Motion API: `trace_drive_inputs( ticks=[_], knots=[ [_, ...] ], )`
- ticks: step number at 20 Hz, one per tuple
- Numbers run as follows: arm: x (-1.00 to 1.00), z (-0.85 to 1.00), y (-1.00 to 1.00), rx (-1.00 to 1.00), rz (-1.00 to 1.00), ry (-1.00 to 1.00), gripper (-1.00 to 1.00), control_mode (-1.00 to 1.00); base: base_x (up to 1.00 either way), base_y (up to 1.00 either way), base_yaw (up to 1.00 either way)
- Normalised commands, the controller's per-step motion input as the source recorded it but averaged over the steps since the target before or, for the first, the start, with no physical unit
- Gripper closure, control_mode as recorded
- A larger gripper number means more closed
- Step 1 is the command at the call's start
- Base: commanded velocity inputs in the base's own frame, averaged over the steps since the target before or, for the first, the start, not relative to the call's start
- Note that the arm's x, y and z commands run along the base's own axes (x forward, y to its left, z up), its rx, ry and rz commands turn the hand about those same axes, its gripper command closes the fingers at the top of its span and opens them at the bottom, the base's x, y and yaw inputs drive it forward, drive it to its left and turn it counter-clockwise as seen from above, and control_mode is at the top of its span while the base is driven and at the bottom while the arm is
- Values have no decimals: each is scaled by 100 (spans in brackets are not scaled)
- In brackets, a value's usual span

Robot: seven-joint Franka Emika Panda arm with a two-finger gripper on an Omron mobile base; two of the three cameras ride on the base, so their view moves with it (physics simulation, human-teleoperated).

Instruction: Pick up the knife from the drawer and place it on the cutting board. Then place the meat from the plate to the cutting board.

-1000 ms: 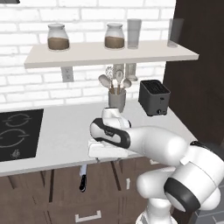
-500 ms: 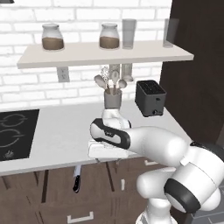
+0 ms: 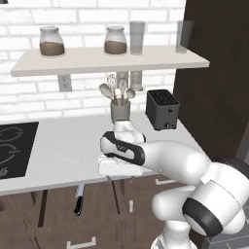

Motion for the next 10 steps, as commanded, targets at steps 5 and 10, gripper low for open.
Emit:
trace_drive_inputs(
  ticks=[5,10],
  knots=[
    [0,-7,1,0,0,4,-100,-100,0,0,0],
    [1,-49,63,-1,0,2,-100,-100,0,0,0]
  ],
)
